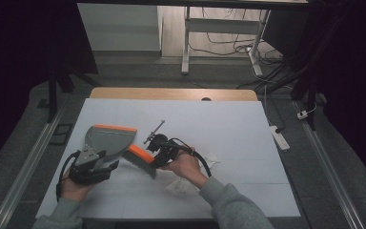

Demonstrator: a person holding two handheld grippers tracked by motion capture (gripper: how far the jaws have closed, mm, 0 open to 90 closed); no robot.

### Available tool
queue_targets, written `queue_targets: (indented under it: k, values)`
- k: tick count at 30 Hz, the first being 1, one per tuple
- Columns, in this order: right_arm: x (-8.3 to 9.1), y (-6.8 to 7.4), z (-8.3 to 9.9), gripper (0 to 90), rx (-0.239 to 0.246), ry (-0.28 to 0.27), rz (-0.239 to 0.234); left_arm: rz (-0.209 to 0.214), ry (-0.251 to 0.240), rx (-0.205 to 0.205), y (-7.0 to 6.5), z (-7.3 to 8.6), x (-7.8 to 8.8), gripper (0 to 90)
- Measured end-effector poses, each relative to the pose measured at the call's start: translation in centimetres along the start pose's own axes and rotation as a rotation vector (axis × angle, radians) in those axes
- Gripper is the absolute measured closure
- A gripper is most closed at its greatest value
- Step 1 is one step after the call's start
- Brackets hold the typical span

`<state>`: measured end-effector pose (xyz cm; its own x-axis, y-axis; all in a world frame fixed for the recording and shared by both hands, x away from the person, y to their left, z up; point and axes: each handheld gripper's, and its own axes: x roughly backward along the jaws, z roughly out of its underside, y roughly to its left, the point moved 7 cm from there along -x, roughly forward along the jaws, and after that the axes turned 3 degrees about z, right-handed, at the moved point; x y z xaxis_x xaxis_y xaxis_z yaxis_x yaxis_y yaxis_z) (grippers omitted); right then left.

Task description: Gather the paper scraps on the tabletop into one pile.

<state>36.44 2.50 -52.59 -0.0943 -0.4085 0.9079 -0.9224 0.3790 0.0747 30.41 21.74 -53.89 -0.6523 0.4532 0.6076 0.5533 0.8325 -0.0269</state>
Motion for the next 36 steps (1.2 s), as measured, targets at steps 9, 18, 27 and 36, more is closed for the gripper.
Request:
queue_targets:
  k: [9, 18, 27, 36]
  values:
    - [2.3, -4.1, 3.6, 70.9, -0.113, -0.003, 0.086, 0.014, 0.01, -0.002, -0.3, 0.1, -0.4, 37.5]
    - [8.5, -4.9, 3.8, 70.9, -0.101, -0.115, 0.135, 0.021, 0.008, 0.007, -0.2, 0.1, -0.3, 37.5]
    - [12.5, -7.9, 9.6, 70.9, -0.172, -0.114, 0.261, 0.034, 0.011, 0.0, -0.5, 0.1, -0.4, 37.5]
    - [12.8, -12.3, 19.0, 70.9, -0.42, 0.008, 0.362, 0.064, 0.02, -0.025, -1.1, -0.1, -1.0, 37.5]
